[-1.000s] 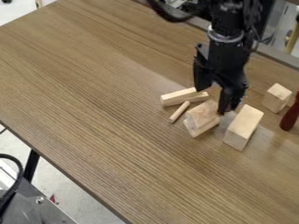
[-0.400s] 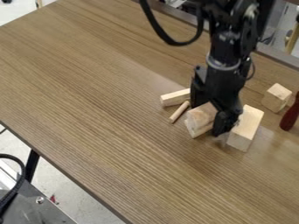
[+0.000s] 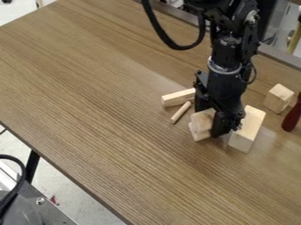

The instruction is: Put the double cylinder on top of the block

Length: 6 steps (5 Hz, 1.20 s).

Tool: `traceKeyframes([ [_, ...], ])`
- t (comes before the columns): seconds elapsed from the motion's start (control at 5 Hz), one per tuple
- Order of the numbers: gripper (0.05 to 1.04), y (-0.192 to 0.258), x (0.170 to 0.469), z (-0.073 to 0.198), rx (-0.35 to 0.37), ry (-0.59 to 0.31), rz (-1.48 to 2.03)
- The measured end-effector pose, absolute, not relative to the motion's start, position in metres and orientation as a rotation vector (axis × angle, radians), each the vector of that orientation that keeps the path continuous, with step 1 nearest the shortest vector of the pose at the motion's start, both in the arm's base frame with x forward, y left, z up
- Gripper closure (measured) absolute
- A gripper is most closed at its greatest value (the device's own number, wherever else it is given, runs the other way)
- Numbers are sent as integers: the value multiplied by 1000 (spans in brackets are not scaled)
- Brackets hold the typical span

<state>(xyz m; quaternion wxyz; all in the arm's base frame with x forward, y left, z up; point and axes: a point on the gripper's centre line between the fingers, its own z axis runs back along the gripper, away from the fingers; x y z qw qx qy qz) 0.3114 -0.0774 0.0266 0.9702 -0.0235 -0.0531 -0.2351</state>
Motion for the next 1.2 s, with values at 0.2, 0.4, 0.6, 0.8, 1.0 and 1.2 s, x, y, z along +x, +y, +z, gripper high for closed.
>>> traceKeyframes([
  [0.2, 466, -77, 311, 44, -73, -137, -460],
  [0.4, 466, -79, 313, 66, -81, -164, -433],
  [0.6, 466, -82, 317, 84, -105, -158, -387],
  [0.8, 466, -89, 322, 97, -112, -157, -328],
  [1.0, 466, -92, 324, 94, -100, -145, -220],
  [1.2, 466, -98, 325, 87, -99, -134, -137],
])
